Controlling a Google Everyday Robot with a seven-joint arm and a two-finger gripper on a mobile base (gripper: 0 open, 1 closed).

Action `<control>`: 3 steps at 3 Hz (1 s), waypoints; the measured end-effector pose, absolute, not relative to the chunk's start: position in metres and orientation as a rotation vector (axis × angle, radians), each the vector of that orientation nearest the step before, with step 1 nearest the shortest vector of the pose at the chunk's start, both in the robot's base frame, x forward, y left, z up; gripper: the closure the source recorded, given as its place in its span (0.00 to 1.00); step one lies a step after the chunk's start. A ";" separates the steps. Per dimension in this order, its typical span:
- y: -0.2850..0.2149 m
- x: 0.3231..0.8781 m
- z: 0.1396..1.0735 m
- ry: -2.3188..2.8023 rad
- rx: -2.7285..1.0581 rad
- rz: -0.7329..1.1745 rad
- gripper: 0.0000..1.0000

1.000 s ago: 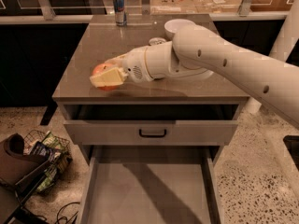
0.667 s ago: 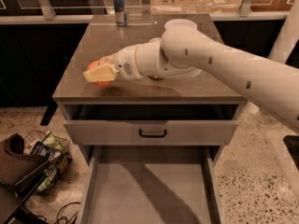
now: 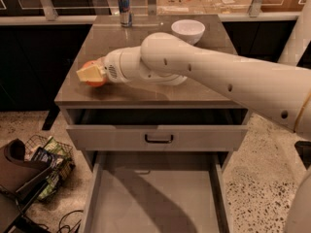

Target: Pick apple from middle drawer and place on counter

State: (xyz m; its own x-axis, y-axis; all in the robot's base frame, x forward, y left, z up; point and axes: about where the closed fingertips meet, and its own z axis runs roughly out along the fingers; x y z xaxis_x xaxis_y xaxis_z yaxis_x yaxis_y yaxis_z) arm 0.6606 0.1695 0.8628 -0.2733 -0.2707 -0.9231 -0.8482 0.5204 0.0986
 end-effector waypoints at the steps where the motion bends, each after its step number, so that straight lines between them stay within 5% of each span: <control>1: 0.170 0.676 0.856 1.847 -0.882 0.678 1.00; 2: 0.167 0.691 0.849 1.859 -0.862 0.625 1.00; 3: 0.165 0.706 0.840 1.840 -0.868 0.634 0.84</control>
Offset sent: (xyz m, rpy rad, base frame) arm 0.0513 -0.0114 -0.0246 -0.0887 -0.0378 -0.1623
